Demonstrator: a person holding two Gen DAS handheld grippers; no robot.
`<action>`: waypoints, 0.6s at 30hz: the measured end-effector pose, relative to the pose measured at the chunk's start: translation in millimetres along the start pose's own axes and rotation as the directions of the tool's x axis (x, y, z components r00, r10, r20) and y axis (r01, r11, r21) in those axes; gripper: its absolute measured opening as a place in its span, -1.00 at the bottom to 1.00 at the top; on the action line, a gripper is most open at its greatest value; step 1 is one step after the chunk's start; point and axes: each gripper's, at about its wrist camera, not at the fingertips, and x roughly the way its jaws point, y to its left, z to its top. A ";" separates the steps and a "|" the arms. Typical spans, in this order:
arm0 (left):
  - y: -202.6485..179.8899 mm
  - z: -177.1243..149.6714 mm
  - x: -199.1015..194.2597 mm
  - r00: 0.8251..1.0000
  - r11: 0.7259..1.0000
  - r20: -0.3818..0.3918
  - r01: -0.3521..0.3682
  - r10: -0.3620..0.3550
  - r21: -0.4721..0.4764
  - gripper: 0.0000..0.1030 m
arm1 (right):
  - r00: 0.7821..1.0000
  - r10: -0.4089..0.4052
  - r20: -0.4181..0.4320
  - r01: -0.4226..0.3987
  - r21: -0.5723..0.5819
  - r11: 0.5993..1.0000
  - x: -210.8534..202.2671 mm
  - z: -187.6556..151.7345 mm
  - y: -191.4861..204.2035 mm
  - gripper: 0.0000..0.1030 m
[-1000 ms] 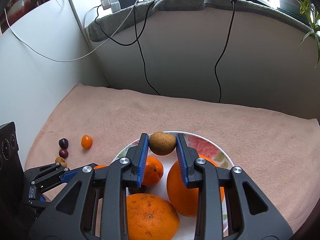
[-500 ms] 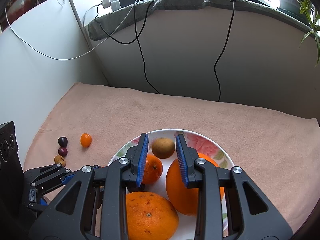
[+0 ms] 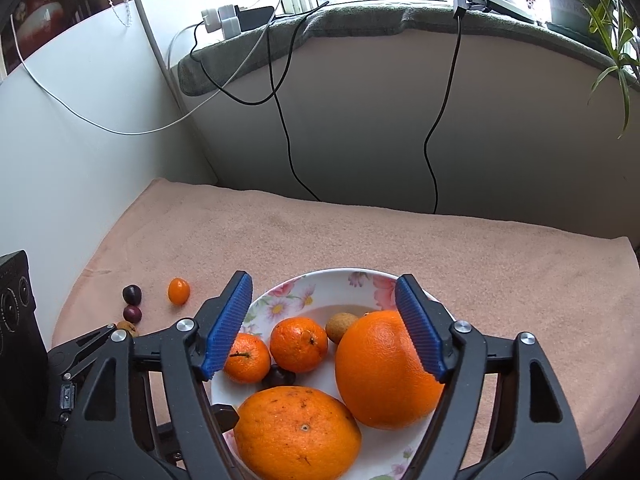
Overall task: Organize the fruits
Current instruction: 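Lower both fruits onto the plate and open both grippers, then move both grippers back toward the last plums and kiwi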
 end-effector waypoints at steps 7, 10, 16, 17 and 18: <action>-2.9 -1.3 -2.4 1.000 1.000 0.003 -0.028 0.028 0.013 0.45 | 1.000 -0.010 0.007 0.011 -0.011 1.000 -3.7 0.6 3.7 0.50; -2.0 -1.8 -6.7 0.999 0.999 0.010 -0.030 0.030 0.013 0.45 | 1.000 -0.005 0.017 0.005 -0.007 1.000 -6.8 0.8 4.4 0.62; 1.4 -2.7 -15.7 0.999 0.999 0.026 -0.042 0.042 0.005 0.45 | 0.999 0.008 0.041 -0.008 -0.005 1.000 -16.1 0.9 9.6 0.66; 1.5 -2.8 -17.1 0.999 0.999 0.028 -0.045 0.045 0.006 0.45 | 0.999 0.012 0.044 -0.012 -0.006 1.000 -17.8 0.4 11.2 0.66; 1.7 -3.5 -18.6 0.998 0.999 0.030 -0.047 0.047 0.008 0.45 | 0.999 0.018 0.046 -0.017 -0.008 1.000 -19.0 0.3 12.7 0.66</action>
